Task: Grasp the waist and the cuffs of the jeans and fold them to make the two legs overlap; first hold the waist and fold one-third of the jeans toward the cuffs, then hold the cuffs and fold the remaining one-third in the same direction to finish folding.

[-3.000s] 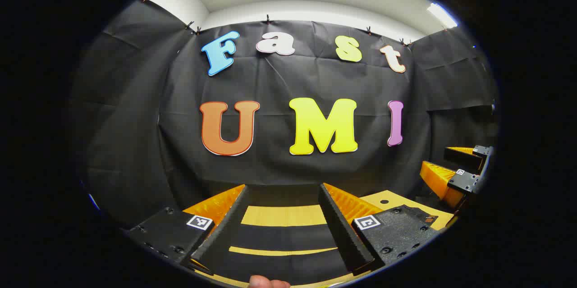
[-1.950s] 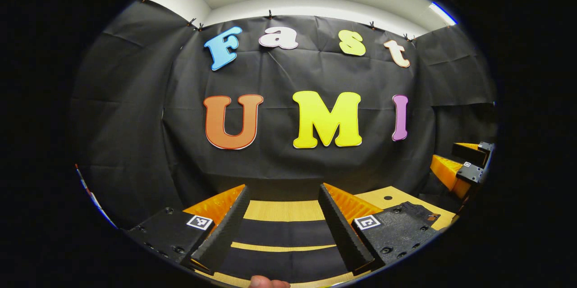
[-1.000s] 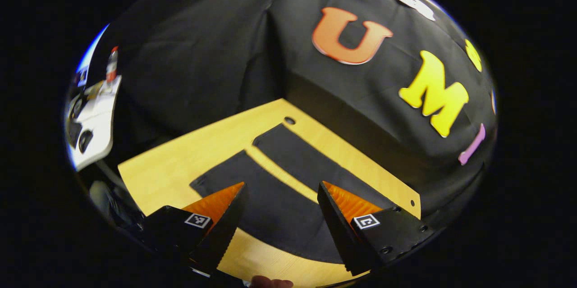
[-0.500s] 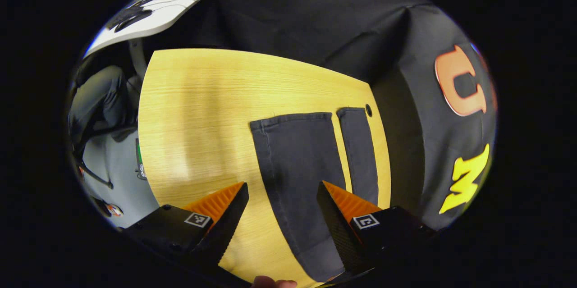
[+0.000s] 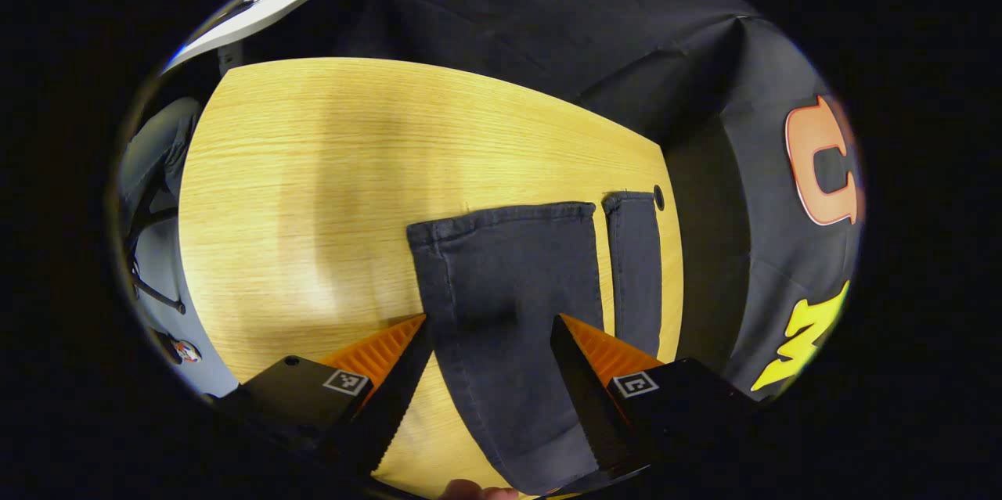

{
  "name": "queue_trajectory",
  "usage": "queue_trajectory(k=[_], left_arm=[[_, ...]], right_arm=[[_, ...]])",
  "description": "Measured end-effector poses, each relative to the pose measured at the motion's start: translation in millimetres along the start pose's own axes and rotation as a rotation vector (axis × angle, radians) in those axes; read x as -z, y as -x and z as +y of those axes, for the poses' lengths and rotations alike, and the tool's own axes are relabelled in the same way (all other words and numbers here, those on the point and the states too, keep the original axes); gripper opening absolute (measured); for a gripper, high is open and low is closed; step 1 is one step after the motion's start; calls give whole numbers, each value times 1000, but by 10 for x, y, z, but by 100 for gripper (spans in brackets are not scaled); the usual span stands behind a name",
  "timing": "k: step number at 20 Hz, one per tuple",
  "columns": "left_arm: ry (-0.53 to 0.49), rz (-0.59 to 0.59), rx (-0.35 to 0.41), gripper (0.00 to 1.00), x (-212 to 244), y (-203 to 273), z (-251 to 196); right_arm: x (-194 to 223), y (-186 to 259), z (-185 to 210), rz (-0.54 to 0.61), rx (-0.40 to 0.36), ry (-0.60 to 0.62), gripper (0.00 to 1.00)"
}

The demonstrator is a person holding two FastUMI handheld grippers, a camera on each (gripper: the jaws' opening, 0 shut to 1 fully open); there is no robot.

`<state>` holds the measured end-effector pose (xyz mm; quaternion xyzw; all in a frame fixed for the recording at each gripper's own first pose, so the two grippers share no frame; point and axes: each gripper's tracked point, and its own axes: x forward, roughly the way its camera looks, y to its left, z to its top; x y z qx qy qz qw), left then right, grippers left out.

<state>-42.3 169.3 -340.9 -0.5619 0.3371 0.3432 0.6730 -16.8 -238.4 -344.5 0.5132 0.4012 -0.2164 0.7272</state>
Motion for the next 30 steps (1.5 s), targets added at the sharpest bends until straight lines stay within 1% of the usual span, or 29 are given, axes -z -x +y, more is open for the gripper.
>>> queue_trajectory(k=[3, 5, 7, 8, 9, 10, 11, 12, 13, 14, 16, 17, 18, 19, 20, 21, 22, 23, 24, 25, 26, 27, 28, 29, 30], left_arm=[[2, 7, 39, 96, 9, -82, -137], [9, 13, 58, 95, 16, -123, -206], [13, 23, 60, 93, 27, -157, -225], [17, 21, 67, 88, 24, -187, -250], [33, 25, 92, 86, 32, -211, -326], [47, 31, 96, 95, 53, -220, -365], [47, 30, 90, 83, 72, -290, -378], [42, 30, 85, 91, 71, -312, -387], [35, 33, 79, 77, 86, -333, -394], [24, 36, 72, 74, 92, -346, -404], [3, 45, 60, 71, 110, -368, -436], [-4, 50, 55, 70, 126, -366, -449], [-9, 56, 54, 68, 134, -377, -471], [-15, 57, 46, 68, 134, -399, -474], [-23, 58, 37, 56, 137, -416, -472], [-29, 58, 25, 64, 140, -442, -471], [-32, 56, 11, 57, 145, -454, -452], [-33, 57, 8, 44, 142, -455, -453], [-31, 59, 2, 40, 142, -464, -443], [-24, 60, -3, 37, 146, -467, -416], [-15, 61, -9, 27, 140, -468, -399], [-13, 68, -7, 20, 157, -480, -405], [-10, 78, -5, 13, 162, -472, -395], [-8, 88, -5, 12, 164, -462, -385], [-10, 101, -5, 10, 183, -455, -386]], right_arm=[[36, -182, -25, 33, -3, -68, 97], [49, -312, -110, 48, 35, -90, 98], [-12, -401, -134, 43, 61, -95, 97], [-36, -433, -139, 36, 68, -91, 97], [-71, -468, -137, 32, 75, -87, 92], [-86, -544, -127, 32, 84, -84, 92], [-107, -596, -138, 30, 102, -79, 92], [-137, -651, -154, 25, 118, -77, 92], [-167, -690, -136, 20, 125, -79, 97], [-196, -726, -106, 18, 130, -76, 92], [-224, -825, -22, 23, 149, -63, 92], [-210, -857, -4, 32, 169, -48, 92], [-202, -835, -26, 35, 192, -26, 96], [-188, -801, -83, 44, 242, 2, 92], [-188, -782, -102, 49, 294, 17, 96], [-189, -794, -127, 60, 359, 33, 96], [-197, -842, -178, 68, 433, 57, 95], [-191, -849, -207, 67, 487, 73, 90], [-164, -877, -219, 67, 532, 95, 80], [-188, -874, -230, 64, 562, 112, 69], [-171, -875, -227, 60, 568, 105, 59], [-179, -884, -218, 59, 565, 92, 59], [-186, -858, -312, 58, 596, 81, 53], [-256, -775, -290, 47, 583, 41, 47], [-220, -825, -317, 54, 570, 3, 18]])
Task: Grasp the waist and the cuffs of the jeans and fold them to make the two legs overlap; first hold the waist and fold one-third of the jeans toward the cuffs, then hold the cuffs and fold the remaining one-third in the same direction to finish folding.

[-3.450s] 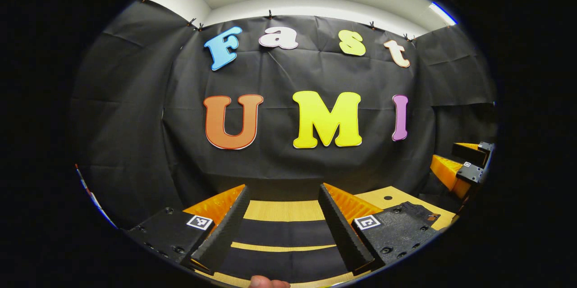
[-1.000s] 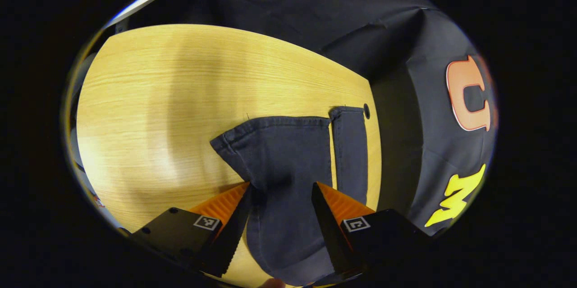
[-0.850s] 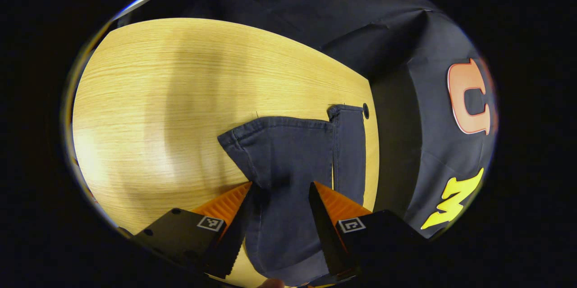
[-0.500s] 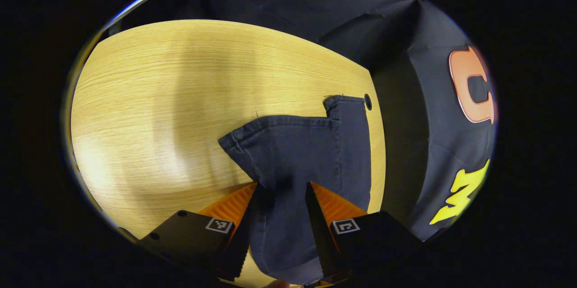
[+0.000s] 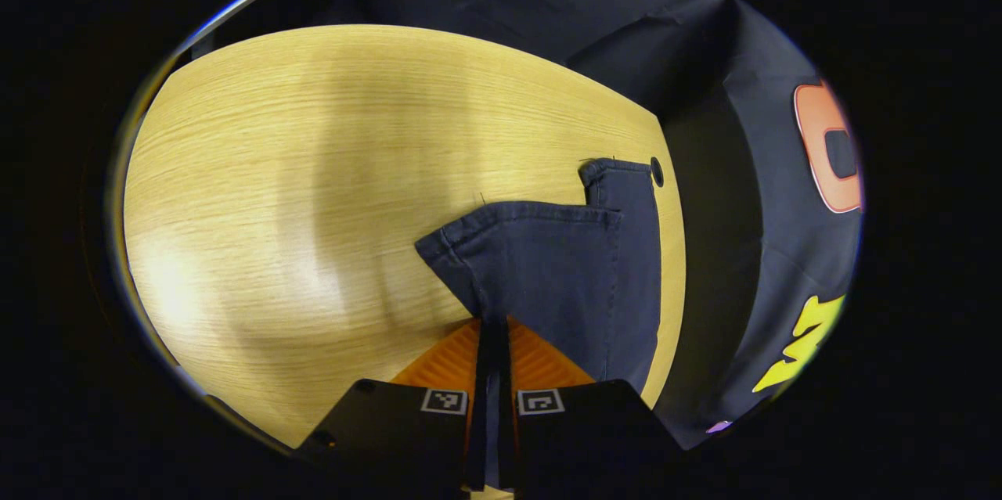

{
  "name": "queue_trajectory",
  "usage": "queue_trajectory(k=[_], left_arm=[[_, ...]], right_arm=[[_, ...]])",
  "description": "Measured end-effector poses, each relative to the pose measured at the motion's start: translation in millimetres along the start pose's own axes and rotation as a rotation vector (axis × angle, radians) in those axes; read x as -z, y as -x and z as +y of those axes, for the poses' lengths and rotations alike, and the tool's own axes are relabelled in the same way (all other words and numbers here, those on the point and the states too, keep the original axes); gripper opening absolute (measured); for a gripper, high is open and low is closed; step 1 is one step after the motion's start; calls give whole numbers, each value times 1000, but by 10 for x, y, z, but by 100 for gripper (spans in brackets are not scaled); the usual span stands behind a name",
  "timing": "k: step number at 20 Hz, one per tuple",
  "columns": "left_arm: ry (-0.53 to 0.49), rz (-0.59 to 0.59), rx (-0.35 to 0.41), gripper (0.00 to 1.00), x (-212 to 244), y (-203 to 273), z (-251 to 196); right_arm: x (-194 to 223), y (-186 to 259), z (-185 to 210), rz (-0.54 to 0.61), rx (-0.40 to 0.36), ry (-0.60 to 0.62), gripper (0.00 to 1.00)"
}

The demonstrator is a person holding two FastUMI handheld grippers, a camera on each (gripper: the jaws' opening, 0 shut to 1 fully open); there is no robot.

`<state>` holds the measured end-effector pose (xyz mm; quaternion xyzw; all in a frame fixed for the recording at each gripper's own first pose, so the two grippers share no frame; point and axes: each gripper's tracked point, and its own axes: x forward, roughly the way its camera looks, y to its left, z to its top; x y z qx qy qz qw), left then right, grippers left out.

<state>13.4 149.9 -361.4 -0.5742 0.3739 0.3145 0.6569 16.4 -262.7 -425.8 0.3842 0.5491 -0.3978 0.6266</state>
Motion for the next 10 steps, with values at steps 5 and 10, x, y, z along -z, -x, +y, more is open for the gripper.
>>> queue_trajectory(k=[5, 10], left_arm=[[-7, 65, 31, 5, 121, 136, -147], [102, 97, 117, 4, 45, 448, -503]], right_arm=[[-23, 92, 42, 106, -116, -127, 0], [-103, 417, 81, 147, -273, -219, 0]])
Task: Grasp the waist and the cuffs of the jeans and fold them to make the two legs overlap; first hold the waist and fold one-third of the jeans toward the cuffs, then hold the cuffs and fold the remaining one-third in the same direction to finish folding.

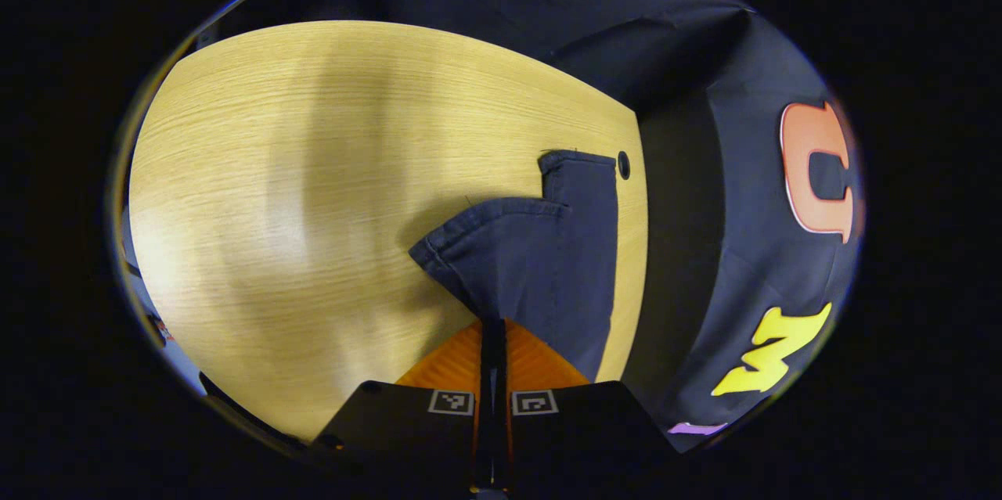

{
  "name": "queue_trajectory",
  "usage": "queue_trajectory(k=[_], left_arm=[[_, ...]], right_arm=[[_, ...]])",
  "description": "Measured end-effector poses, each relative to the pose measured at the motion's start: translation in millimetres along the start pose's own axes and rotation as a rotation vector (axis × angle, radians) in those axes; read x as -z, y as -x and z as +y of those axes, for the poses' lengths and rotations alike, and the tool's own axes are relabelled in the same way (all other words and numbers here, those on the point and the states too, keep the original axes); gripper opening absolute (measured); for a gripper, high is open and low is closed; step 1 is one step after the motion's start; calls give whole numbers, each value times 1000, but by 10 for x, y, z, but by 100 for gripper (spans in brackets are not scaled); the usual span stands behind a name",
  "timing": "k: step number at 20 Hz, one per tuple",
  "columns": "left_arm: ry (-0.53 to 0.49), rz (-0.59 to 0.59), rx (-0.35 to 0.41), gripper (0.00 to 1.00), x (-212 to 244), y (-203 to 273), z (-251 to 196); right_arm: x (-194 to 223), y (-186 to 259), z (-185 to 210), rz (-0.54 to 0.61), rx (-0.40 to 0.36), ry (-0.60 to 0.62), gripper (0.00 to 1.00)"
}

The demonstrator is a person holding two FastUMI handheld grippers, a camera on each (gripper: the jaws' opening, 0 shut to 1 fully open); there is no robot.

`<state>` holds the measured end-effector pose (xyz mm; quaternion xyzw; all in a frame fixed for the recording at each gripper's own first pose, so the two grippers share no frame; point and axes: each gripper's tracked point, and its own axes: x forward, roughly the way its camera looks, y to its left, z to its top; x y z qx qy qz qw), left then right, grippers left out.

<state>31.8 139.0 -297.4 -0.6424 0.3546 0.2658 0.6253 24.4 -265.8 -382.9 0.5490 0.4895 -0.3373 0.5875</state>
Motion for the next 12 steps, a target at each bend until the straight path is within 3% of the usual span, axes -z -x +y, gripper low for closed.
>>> queue_trajectory(k=[7, 12], left_arm=[[74, -17, 51, 4, -212, 251, -443], [159, -11, 52, 4, -414, 218, -804]], right_arm=[[-2, 683, 891, 3, -194, 47, 0], [-81, 767, 1600, 12, -253, 120, 0]])
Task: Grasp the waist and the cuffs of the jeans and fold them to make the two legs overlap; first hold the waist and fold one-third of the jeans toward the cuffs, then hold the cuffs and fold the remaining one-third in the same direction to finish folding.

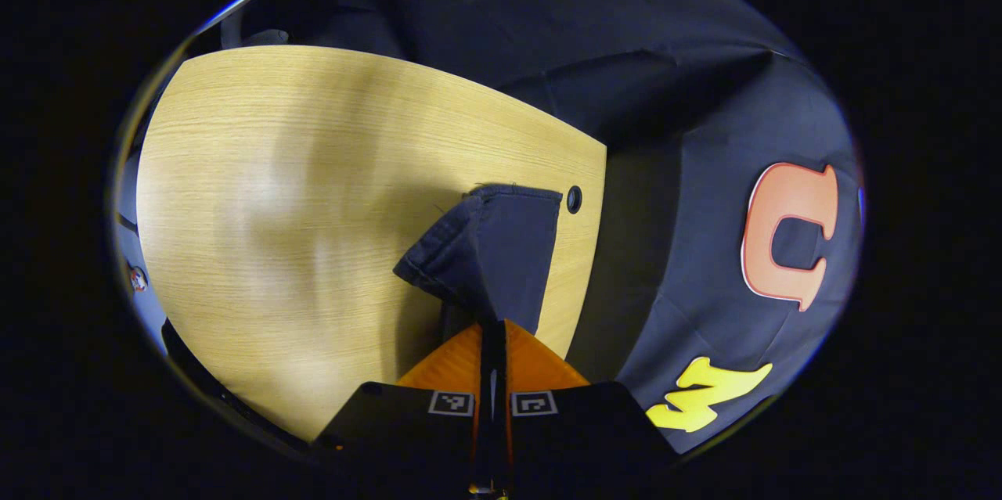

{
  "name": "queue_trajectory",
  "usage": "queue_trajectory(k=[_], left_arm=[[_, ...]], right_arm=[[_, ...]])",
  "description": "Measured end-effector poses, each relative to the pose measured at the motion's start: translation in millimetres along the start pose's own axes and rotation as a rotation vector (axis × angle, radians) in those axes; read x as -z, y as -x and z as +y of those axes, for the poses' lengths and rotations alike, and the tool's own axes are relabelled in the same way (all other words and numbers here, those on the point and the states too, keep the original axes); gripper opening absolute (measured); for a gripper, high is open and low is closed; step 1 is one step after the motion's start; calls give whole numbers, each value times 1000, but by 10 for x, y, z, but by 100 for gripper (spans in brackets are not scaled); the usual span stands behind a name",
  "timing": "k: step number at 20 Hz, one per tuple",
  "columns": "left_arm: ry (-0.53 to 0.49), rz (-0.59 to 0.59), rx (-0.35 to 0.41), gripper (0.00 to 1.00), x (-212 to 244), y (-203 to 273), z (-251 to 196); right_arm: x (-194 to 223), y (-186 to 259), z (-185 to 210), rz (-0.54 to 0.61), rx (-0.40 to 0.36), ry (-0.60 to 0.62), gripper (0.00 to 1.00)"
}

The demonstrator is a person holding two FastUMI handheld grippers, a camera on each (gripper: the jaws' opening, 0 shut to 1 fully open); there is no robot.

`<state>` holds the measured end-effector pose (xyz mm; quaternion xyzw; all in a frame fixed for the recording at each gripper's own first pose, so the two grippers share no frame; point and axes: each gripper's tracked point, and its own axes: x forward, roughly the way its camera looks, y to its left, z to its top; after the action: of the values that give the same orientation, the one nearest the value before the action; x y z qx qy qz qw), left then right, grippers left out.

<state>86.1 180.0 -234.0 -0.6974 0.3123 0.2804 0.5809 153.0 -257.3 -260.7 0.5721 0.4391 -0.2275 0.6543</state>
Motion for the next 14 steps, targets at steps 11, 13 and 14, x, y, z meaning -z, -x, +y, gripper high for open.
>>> queue_trajectory(k=[11, 13, 14], left_arm=[[-135, 78, -69, 4, -99, -1317, -742], [-161, 85, -112, 4, -155, -1648, -714], [-170, 84, -131, 4, -161, -1781, -704]], right_arm=[[-306, -1015, 597, 48, -17, 49, 4], [-327, -1270, 587, 60, -7, 66, 0], [-335, -1399, 587, 62, 1, 64, 0]])
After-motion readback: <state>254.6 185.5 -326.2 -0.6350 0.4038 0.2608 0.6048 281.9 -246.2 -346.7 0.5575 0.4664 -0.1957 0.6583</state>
